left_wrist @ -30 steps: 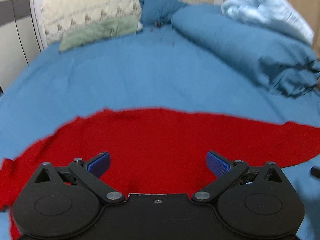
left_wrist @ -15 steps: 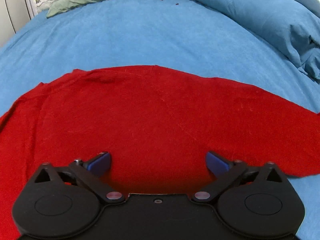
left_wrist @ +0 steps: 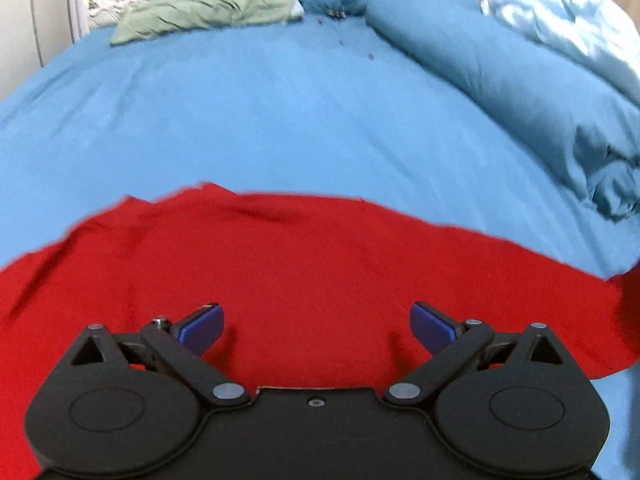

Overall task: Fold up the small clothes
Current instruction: 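Lower the right tool onto the sweater sleeve and close on its cuff, then carry the sleeve across the sweater body with the right tool and release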

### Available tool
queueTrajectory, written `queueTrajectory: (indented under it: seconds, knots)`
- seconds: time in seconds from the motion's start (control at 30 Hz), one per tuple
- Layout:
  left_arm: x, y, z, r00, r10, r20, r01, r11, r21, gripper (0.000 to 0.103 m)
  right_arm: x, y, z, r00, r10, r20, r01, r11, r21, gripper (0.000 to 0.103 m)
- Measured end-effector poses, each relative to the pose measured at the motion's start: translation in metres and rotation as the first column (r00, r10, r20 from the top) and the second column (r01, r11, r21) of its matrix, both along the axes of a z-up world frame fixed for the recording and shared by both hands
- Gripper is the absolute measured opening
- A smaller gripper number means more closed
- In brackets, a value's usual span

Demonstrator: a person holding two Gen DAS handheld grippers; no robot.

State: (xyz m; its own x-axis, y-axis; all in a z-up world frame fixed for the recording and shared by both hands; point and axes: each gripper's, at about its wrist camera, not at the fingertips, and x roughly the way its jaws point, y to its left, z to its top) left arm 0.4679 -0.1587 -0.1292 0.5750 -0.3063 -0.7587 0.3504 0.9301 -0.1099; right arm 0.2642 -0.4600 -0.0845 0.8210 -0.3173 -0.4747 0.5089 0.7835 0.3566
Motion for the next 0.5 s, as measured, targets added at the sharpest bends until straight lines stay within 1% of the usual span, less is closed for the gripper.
queueTrajectory:
  seconds: [0.07, 0.1, 0.17, 0.23, 0.3, 0.33, 0.37, 0.4, 0.43, 0.47, 0.5]
  knots:
    - [-0.005, 0.024, 0.013, 1.000, 0.016, 0.027, -0.015, 1.000, -0.018, 0.101, 0.028, 0.037, 0.025, 0.992, 0.117, 0.052, -0.116, 0.993, -0.021, 0.020]
    - [-0.008, 0.039, 0.020, 0.999, 0.025, 0.045, -0.024, 0.999, -0.022, 0.101, 0.043, 0.058, 0.034, 0.981, 0.180, 0.070, -0.178, 0.984, -0.030, 0.020]
    - [-0.013, 0.065, 0.030, 0.996, 0.045, 0.081, -0.044, 0.999, -0.018, 0.102, 0.074, 0.105, 0.045, 0.946, 0.311, 0.096, -0.309, 0.950, -0.038, 0.020]
    - [-0.021, 0.094, 0.034, 0.989, 0.084, 0.121, -0.084, 0.996, -0.002, 0.102, 0.104, 0.158, 0.041, 0.888, 0.451, 0.092, -0.448, 0.893, -0.047, 0.020]
    - [-0.028, 0.118, 0.036, 0.981, 0.118, 0.155, -0.121, 0.993, 0.015, 0.102, 0.131, 0.211, 0.022, 0.823, 0.568, 0.023, -0.565, 0.822, -0.070, 0.019]
    - [-0.031, 0.129, 0.035, 0.979, 0.125, 0.163, -0.129, 0.991, 0.017, 0.102, 0.142, 0.239, 0.004, 0.790, 0.612, -0.029, -0.613, 0.787, -0.075, 0.019]
    - [-0.034, 0.138, 0.032, 0.978, 0.131, 0.165, -0.136, 0.991, 0.019, 0.102, 0.150, 0.258, -0.012, 0.763, 0.642, -0.073, -0.646, 0.760, -0.066, 0.019]
    - [-0.036, 0.147, 0.028, 0.978, 0.134, 0.162, -0.139, 0.990, 0.021, 0.102, 0.157, 0.277, -0.032, 0.740, 0.662, -0.120, -0.671, 0.740, -0.052, 0.019]
    - [-0.036, 0.153, 0.026, 0.978, 0.135, 0.157, -0.141, 0.990, 0.026, 0.102, 0.161, 0.295, -0.054, 0.722, 0.671, -0.170, -0.685, 0.727, -0.037, 0.019]
    - [-0.037, 0.157, 0.023, 0.979, 0.137, 0.152, -0.144, 0.989, 0.036, 0.102, 0.161, 0.306, -0.071, 0.710, 0.676, -0.198, -0.693, 0.720, -0.026, 0.019]
    - [-0.038, 0.161, 0.019, 0.980, 0.137, 0.147, -0.146, 0.988, 0.049, 0.102, 0.159, 0.313, -0.083, 0.705, 0.678, -0.210, -0.696, 0.717, -0.023, 0.020]
